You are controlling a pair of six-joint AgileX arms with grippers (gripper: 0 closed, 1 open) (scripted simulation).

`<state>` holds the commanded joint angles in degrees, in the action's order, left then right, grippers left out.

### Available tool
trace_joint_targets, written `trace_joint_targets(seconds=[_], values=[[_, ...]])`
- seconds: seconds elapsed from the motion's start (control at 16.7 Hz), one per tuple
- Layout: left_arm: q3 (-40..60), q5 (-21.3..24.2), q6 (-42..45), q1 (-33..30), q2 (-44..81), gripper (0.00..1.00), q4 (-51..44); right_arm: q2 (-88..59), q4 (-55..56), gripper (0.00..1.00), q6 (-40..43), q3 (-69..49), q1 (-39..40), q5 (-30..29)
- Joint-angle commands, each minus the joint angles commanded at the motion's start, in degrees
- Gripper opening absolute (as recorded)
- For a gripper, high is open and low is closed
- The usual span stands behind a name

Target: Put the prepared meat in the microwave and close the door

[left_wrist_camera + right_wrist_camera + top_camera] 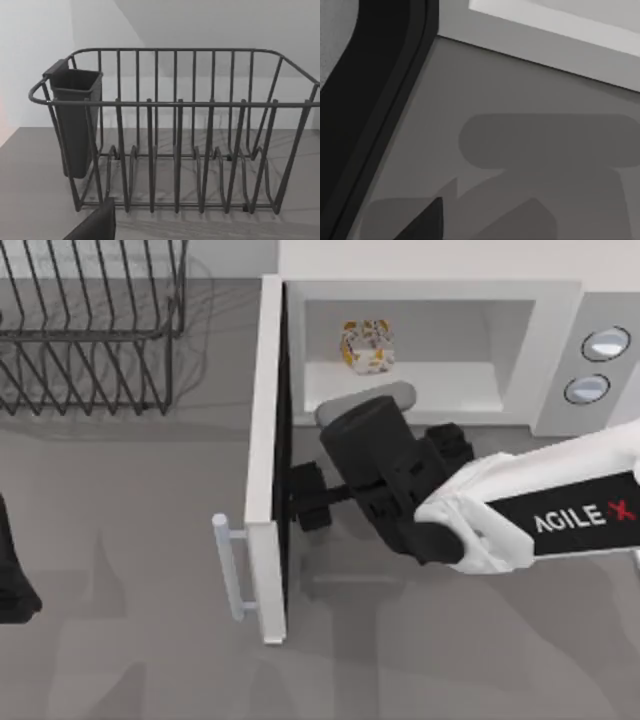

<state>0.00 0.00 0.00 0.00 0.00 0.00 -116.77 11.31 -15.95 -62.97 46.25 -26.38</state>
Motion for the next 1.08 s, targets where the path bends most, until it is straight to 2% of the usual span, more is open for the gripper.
trace_joint_targets(seconds=[0.42, 1.08], values=[[0.0, 0.0, 0.0, 0.0, 0.0, 1.0, 0.0, 3.27, 4.31, 1.0, -4.37, 9.08, 2.59, -5.85], [0.0, 0.0, 0.0, 0.0, 0.0, 1.0, 0.0, 6.1, 4.13, 1.0, -4.27, 6.89, 1.01, -5.95]])
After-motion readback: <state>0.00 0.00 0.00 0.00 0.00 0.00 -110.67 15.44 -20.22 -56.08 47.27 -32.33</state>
